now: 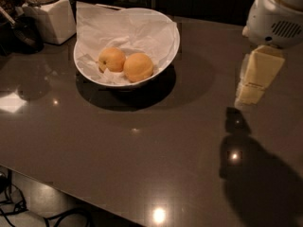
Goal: Pick orange from white bowl
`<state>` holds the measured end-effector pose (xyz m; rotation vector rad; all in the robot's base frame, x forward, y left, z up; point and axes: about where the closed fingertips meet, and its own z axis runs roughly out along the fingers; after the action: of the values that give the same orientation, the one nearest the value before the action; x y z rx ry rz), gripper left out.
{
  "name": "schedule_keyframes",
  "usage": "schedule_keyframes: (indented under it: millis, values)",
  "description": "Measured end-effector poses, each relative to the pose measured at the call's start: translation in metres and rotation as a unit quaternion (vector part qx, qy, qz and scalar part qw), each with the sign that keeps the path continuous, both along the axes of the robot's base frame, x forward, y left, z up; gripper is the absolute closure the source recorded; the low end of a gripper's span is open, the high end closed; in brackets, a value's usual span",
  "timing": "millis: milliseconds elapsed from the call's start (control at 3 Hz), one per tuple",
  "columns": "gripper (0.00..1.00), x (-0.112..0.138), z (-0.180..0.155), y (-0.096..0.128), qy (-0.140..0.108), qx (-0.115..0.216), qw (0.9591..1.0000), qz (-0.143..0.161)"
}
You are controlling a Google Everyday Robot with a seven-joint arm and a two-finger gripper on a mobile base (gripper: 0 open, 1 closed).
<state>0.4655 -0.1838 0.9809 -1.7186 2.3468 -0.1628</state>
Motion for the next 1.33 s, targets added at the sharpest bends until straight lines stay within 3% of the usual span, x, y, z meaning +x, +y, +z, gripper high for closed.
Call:
schedule_keyframes:
  millis: [333,667,1000,1333]
  values:
    - [0.0,0.025,0.005,0.025,-0.006,-0.013,0.9999,0.002]
    - [0.0,0.032,0.009,0.032,-0.02,-0.006,0.9998,0.004]
    - [0.0,0.076,0.018,0.092,-0.017,-0.002,0.9991,0.038]
    - [0.0,0.104,0.021,0.132,-0.026,-0.008,0.9973,0.068]
